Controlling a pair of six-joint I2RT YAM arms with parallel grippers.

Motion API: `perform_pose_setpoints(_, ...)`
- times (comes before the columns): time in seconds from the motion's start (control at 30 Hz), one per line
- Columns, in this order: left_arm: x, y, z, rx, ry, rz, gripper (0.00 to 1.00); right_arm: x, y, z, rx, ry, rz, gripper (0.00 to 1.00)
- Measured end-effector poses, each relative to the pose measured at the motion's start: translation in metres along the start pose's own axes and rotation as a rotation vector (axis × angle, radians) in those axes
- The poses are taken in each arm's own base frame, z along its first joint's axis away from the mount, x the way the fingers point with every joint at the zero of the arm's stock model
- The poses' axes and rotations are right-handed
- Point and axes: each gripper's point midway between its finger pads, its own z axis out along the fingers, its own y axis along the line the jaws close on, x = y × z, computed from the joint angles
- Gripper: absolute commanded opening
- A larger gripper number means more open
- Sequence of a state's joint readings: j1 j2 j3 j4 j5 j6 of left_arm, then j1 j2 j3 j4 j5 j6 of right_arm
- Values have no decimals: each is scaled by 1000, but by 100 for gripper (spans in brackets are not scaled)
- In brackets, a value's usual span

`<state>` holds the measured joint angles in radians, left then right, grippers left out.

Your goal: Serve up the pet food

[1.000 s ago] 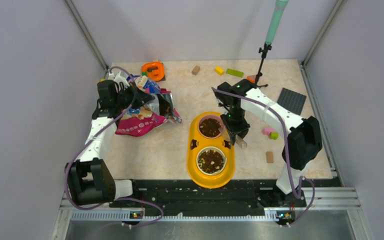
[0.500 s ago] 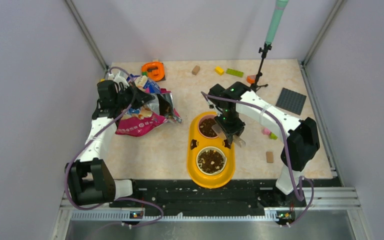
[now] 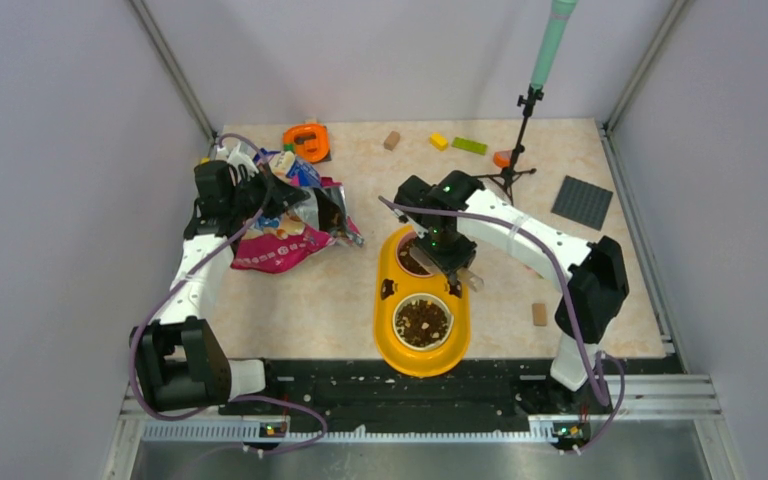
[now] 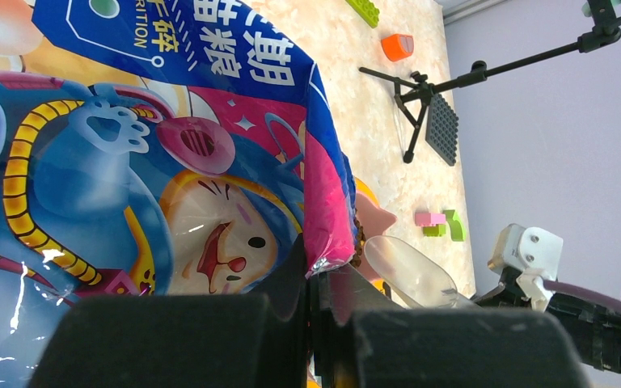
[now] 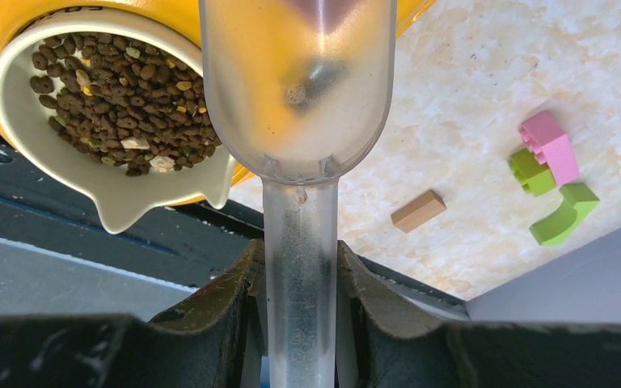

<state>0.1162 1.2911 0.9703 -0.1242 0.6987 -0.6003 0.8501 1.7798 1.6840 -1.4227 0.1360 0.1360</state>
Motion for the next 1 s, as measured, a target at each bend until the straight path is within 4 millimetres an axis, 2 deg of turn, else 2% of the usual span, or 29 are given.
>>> perform_pose_setpoints(0.23,0,0,0,1,0,0,0,7,-8,13,64,13,-53,0)
perform_pose_setpoints(0.33,0,0,0,0,1,0,0,-1,-9,13,69,-27,-50,0)
perform_pose_setpoints(0.53,-2,-2,-1,-2,-1,0,0,-34,-14,-16,27,-324,20,0)
perform_pose_setpoints(0.63,-3,-5,-5,-6,-11,5,0,-38,-32,-28,13,-477,97,0)
perform_pose_setpoints(0.7,-5,-9,-9,-12,-20,11,0,-37,-44,-27,24,-554,143,0)
perform_pose_setpoints(0.83,-14,-13,-17,-35,-51,23,0,-33,-66,-9,75,-644,219,0)
perform_pose_setpoints(1.0,-30,-19,-24,-62,-93,32,0,-24,-94,36,131,-652,324,0)
